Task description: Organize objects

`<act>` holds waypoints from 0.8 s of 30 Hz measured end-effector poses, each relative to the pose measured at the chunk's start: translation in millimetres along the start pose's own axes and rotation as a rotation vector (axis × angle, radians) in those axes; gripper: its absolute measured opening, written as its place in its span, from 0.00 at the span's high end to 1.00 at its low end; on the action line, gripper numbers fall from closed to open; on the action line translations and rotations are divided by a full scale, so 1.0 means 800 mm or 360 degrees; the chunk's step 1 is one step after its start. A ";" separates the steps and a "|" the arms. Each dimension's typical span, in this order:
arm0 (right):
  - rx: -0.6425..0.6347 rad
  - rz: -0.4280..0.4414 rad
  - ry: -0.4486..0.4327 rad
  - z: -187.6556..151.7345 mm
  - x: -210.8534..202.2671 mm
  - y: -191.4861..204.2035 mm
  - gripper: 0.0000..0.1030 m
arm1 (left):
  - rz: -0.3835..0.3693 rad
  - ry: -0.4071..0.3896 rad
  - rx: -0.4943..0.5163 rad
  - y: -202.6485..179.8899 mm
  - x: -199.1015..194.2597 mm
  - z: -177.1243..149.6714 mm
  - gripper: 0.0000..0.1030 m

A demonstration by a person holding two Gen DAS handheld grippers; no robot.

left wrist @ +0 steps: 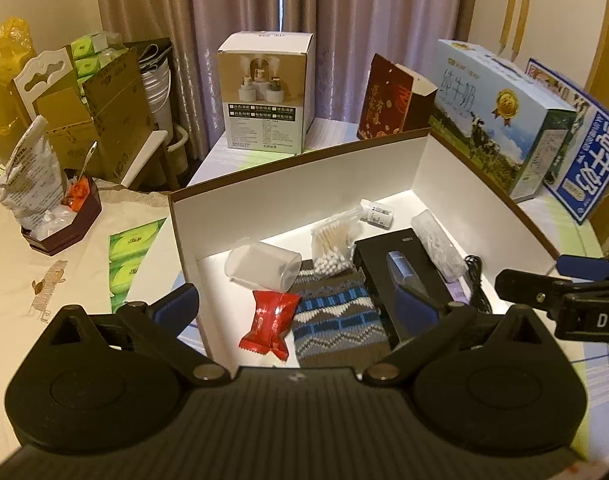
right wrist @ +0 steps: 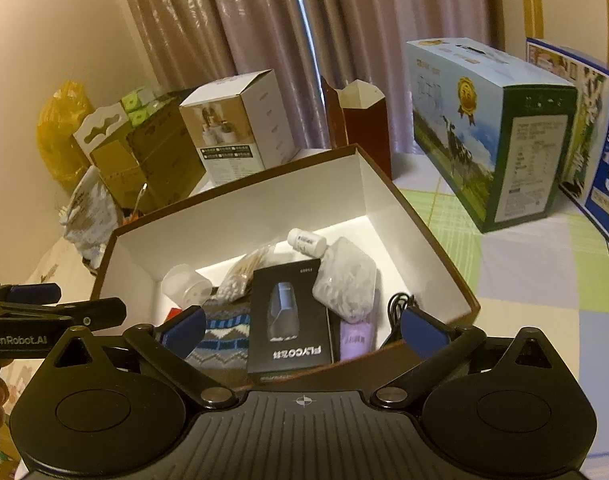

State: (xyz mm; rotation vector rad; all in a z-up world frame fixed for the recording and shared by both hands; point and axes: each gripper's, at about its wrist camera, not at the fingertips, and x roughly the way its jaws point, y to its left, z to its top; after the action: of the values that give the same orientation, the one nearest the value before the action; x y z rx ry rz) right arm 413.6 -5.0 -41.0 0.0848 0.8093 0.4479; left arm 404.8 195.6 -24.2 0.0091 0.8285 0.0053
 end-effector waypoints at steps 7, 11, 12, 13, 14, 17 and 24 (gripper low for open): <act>0.0016 -0.0011 -0.0017 -0.025 -0.031 0.010 0.02 | 0.0009 -0.0082 0.0065 -0.002 -0.036 -0.021 0.01; 0.0014 -0.0005 -0.0038 -0.037 -0.052 0.013 0.02 | -0.0015 -0.0103 0.0060 -0.003 -0.056 -0.034 0.01; 0.0009 -0.0004 -0.0044 -0.039 -0.057 0.014 0.02 | -0.0012 -0.0105 0.0059 -0.005 -0.062 -0.038 0.01; 0.0006 -0.0002 -0.0050 -0.041 -0.062 0.015 0.02 | -0.0009 -0.0105 0.0058 -0.007 -0.068 -0.042 0.01; 0.0003 0.0001 -0.0055 -0.044 -0.067 0.016 0.02 | -0.0010 -0.0105 0.0060 -0.009 -0.074 -0.046 0.01; -0.0017 0.0029 -0.0073 -0.051 -0.084 0.016 0.02 | -0.0001 -0.0104 0.0059 -0.017 -0.096 -0.061 0.01; -0.0066 0.0081 -0.0067 -0.071 -0.124 0.002 0.02 | 0.0017 -0.0074 -0.0009 -0.039 -0.136 -0.091 0.01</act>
State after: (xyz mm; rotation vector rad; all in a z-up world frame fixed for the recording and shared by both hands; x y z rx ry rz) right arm 312.4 -50.9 -12.6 0.0763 0.7572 0.5089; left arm 277.5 163.9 6.1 0.0085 0.7816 0.0177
